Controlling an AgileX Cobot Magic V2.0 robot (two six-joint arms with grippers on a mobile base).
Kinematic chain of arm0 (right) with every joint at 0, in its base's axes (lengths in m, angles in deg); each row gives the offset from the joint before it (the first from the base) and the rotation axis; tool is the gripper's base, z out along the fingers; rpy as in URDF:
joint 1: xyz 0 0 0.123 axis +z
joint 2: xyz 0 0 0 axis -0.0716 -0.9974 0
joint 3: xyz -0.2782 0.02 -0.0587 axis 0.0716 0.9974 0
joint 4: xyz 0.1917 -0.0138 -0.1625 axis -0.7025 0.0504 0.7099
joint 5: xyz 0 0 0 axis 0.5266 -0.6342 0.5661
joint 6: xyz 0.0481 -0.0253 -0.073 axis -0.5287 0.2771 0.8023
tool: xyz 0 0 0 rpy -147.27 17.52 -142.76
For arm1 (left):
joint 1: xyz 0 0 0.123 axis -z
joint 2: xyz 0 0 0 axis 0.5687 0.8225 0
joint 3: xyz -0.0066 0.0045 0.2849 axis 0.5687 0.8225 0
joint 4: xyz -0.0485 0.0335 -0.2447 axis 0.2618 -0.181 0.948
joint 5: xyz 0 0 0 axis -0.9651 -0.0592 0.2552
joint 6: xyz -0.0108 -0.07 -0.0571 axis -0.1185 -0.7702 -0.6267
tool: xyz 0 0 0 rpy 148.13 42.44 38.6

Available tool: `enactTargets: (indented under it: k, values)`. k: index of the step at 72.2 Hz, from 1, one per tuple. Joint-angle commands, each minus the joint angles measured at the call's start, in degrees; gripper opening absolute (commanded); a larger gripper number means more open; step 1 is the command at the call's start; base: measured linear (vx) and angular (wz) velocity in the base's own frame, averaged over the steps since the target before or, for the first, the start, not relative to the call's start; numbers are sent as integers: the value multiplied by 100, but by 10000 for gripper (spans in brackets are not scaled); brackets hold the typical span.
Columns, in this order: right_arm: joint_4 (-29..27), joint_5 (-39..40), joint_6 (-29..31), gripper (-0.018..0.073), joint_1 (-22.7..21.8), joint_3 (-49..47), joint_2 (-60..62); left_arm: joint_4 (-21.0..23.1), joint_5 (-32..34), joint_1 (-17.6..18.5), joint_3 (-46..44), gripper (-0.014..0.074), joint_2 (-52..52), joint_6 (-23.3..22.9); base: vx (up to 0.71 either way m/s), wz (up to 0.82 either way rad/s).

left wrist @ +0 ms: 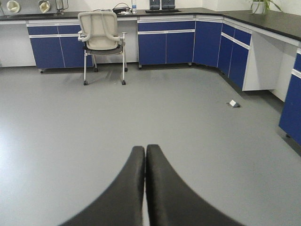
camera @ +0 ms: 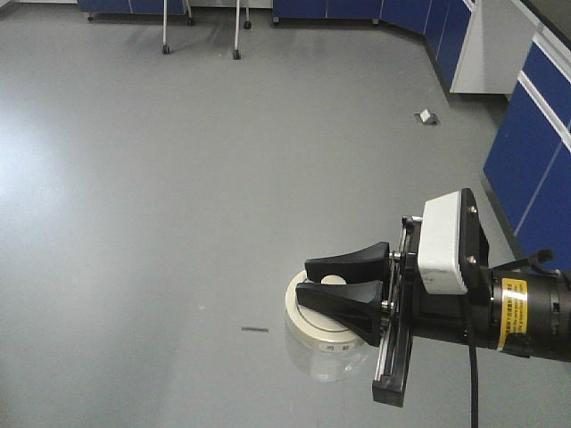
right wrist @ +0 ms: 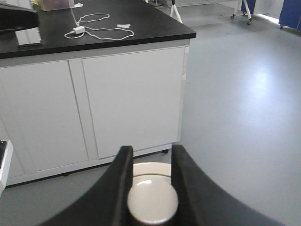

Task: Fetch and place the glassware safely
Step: 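Hold the jar in the right gripper while the base drives to the black bench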

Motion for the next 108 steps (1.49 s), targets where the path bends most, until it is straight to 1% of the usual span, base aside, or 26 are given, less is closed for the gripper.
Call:
enactTargets:
  k: [1, 43, 108]
  values:
    - [-384, 330, 57, -1, -26, -144, 148, 45, 438, 18, -146, -7, 61, -59, 67, 2]
    - [-384, 324, 57, -1, -26, -144, 148, 45, 438, 18, -146, -7, 61, -59, 69, 7]
    - [-382, 328, 57, -1, -26, -144, 148, 45, 438, 19, -146, -7, 61, -59, 69, -9]
